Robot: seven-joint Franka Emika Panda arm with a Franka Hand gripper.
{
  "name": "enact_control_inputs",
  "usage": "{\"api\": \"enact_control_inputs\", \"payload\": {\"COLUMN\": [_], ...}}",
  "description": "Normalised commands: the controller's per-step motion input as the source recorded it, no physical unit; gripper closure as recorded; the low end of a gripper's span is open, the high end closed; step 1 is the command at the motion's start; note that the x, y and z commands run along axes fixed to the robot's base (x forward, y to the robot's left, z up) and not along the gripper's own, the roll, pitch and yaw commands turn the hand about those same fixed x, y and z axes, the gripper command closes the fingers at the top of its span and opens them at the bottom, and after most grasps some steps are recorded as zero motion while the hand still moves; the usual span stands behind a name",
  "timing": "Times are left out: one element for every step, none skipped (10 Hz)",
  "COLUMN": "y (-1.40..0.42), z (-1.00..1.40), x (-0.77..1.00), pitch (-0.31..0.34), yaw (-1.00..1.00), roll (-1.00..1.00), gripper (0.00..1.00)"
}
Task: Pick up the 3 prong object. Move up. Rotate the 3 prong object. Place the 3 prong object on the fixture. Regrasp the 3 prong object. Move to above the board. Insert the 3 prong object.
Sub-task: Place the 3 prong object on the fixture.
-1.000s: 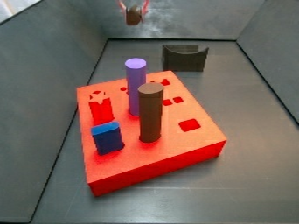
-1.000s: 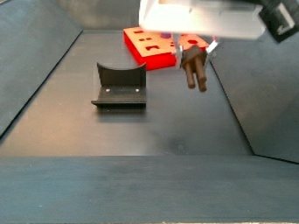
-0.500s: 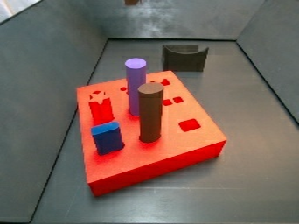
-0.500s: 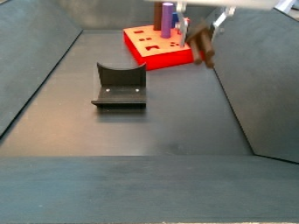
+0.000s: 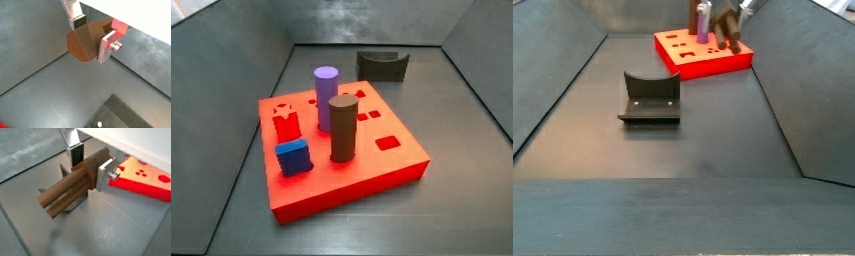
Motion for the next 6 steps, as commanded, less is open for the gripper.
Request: {"api": "enact_control_inputs", "payload": {"y": [-0.19,-0.17,-0.15,-0.12,-0.09,-0.08], "z": [0.06,0.06,0.05,0.04,0.03,0.03], "x": [1.00,1.00,1.00,1.00,1.00,1.00], "pitch": [0.126,0.131,0.143,0.137,0.136,0.136], "yaw": [0.04,0.03,0.03,0.03,0.03,0.02], "roll": [-0.12,-0.10,-0.08,-0.07,-0.07,-0.07], "gripper": [1.00,1.00,1.00,1.00,1.00,1.00]}}
